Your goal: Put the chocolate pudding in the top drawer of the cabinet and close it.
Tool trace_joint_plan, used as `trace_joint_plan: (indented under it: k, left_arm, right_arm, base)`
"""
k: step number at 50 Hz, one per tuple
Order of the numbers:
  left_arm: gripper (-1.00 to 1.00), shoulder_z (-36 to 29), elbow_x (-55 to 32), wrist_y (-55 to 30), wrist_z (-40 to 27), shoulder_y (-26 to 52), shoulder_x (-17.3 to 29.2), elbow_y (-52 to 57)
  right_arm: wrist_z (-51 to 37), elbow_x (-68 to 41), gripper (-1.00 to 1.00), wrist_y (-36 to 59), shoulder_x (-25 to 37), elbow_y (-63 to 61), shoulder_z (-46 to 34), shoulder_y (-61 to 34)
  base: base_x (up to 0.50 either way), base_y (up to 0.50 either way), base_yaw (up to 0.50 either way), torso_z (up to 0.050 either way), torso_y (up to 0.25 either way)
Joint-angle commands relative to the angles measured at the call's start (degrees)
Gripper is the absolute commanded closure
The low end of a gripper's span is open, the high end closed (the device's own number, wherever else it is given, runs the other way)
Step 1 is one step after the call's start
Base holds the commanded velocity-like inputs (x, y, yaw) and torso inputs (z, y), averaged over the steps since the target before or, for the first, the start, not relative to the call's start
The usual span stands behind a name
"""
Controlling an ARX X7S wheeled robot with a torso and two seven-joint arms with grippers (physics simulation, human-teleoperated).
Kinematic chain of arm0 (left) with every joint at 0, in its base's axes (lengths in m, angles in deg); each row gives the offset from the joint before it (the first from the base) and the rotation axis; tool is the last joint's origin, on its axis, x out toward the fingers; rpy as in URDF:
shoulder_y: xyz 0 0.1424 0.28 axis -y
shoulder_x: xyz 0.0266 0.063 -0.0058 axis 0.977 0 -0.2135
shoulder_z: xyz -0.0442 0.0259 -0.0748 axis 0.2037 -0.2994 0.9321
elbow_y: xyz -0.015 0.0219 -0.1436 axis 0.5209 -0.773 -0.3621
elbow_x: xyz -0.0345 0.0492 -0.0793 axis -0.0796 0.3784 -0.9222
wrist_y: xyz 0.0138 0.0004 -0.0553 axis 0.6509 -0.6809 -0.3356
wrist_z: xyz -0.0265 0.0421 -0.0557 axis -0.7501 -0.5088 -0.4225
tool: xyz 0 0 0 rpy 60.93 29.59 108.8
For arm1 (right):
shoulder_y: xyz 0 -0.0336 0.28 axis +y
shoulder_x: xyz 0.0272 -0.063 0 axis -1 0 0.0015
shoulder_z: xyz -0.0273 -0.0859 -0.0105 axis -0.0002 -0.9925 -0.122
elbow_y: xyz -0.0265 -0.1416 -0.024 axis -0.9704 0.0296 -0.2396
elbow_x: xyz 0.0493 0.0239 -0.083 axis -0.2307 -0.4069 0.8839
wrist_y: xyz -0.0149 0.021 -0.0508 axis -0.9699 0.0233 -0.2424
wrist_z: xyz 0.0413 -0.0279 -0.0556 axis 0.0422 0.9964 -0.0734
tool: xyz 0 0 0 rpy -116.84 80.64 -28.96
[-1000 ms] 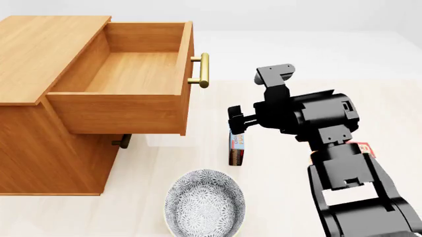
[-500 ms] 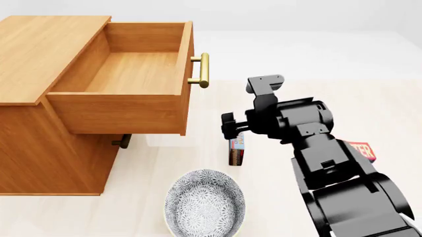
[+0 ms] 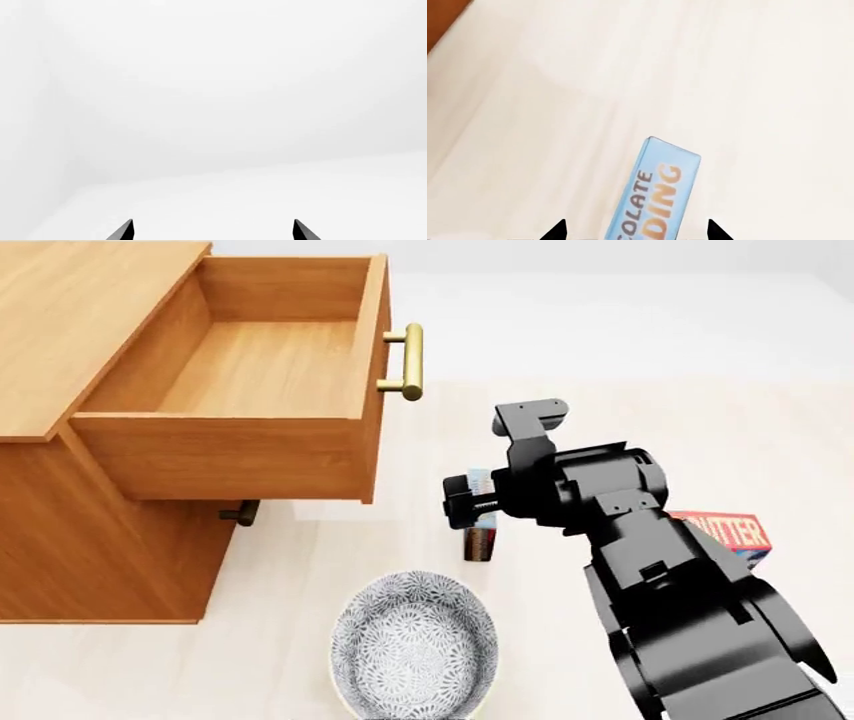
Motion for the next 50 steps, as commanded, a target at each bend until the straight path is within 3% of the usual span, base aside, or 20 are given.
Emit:
trace_joint_plan:
  k: [1, 46, 47, 50]
  left_arm:
    - [-1.00, 0.05, -0.13, -0.04, -0.07, -0.45, -0.02, 0.04]
    - [-1.00, 0.82, -0.66, -0.37, -0.73, -1.13, 0.28, 0.15]
    - [-1.00, 0.85, -0.68, -0.39, -0.75, -1.15, 0.29, 0.18]
    - [-1.00, 0.90, -0.73, -0.42, -0.79, -1.23, 0.35, 0.26]
  right_arm:
    - [-0.21, -1.68, -1.00, -0.35, -0.01, 0.43, -1.58, 0.10]
    - [-0.53, -5.85, -1.00, -1.22, -0.06, 0.34, -5.01, 0.86]
    - [-0.73, -5.99, 1.00, -1.28, -0.06, 0.33, -5.14, 0.86]
    - [-1.04, -6.62, 1.00, -1.41, -0.06, 0.27, -5.82, 0.85]
  base:
    - [0.00, 0.00, 0.00, 0.000, -0.115]
    - [0.00, 0.00, 0.00, 0.000, -0.042]
    - [0.00, 0.00, 0.00, 0.000, 0.000]
    - [0.00, 0.00, 0.00, 0.000, 0.000]
